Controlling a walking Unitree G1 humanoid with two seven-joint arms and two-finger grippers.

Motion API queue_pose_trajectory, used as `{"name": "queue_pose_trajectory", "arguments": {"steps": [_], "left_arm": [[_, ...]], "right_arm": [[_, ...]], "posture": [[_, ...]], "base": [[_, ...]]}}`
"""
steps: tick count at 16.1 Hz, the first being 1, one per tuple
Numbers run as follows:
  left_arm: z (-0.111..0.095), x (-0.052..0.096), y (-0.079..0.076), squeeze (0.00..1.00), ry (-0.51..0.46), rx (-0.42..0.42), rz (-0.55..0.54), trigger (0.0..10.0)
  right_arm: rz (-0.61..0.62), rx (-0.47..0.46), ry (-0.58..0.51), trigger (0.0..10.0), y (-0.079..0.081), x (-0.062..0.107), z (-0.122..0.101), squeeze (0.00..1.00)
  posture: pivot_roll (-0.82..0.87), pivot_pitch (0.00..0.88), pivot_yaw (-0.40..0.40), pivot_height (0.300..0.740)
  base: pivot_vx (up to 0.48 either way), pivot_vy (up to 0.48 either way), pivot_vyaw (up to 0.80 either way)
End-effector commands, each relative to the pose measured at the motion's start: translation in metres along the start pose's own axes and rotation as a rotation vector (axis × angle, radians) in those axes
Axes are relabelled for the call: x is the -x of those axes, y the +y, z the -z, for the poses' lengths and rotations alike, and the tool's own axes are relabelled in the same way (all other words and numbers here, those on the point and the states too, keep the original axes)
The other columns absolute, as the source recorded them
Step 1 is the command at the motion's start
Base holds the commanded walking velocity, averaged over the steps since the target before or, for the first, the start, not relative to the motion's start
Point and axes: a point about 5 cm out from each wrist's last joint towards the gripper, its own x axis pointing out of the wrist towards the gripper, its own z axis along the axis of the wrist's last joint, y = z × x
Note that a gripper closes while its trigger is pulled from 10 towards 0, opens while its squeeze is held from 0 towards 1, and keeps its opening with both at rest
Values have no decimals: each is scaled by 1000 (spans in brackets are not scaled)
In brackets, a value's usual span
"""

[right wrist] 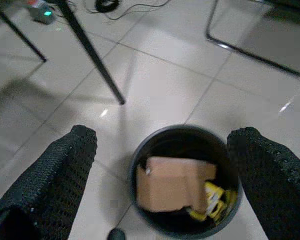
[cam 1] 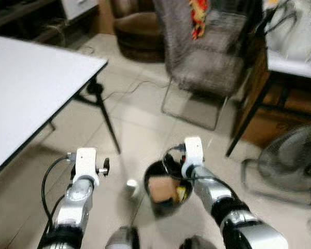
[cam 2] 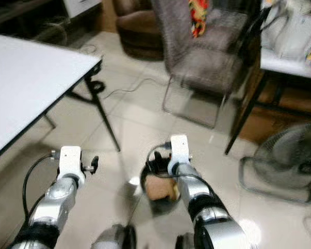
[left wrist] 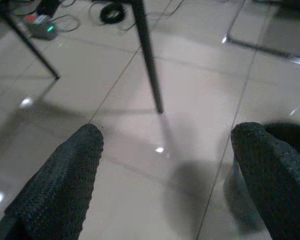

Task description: Picking trash to rubbish bin

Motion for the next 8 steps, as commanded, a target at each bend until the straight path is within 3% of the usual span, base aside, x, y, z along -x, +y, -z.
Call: {"name": "queue_pose_trajectory", "arguments": {"steps": [1,8], "left_arm": [[4,1,2,0,20,-1,0,10000],[7,2,2,0,33,-2,-7,10000]], "right_arm": [[12,-5,5,10000,-3,1,3,0],[10,2,8,10000,-4,1,3,0]], "posture": [[-33,100,63,740],[-31,100,58,740]], "base": [[-352,0,0],[-397,0,0]]}}
